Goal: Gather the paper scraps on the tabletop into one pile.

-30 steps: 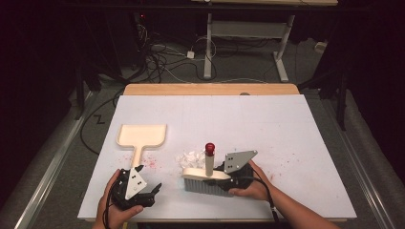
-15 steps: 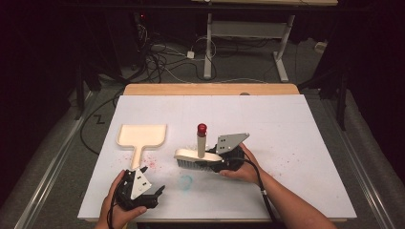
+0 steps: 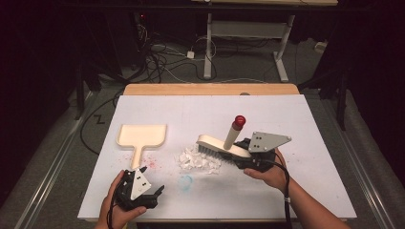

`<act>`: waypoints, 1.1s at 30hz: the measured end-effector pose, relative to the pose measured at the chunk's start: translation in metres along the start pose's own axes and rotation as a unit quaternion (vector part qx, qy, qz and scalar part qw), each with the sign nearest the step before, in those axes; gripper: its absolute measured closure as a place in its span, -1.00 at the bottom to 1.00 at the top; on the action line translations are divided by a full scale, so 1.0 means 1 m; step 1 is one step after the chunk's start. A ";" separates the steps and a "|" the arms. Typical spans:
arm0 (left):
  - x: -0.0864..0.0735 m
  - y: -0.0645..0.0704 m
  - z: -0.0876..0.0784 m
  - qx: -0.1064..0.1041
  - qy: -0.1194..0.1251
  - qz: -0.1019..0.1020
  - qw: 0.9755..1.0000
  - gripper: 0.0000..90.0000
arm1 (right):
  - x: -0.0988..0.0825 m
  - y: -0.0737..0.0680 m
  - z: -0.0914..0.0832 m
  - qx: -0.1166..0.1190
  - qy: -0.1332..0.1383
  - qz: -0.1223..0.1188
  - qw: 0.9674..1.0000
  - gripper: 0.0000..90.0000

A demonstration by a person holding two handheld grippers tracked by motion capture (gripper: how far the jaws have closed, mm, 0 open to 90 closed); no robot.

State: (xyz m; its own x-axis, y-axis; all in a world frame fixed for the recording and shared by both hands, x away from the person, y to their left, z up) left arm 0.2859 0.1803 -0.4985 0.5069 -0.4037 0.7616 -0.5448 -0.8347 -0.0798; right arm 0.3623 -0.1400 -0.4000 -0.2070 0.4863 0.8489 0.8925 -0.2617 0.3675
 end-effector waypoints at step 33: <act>-0.002 0.003 0.000 -0.015 -0.008 0.014 1.000 -0.61 | -0.023 -0.023 0.105 -0.185 -0.110 0.142 0.966 0.51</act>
State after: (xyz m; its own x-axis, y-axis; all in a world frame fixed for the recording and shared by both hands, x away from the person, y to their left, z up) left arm 0.2830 0.1785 -0.5002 0.5010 -0.4330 0.7494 -0.5784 -0.8116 -0.0822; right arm 0.3885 -0.0580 -0.4678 0.1518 0.5051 0.8496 0.6873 -0.6717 0.2765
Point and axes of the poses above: each handheld gripper's, and its own axes: z roughly forward along the jaws, x roughly out of its top, y roughly to its right, the point moved 4 cm from there along z, roughly forward along the jaws, and after that the axes turned 13 degrees about -z, right-handed, at the moved point
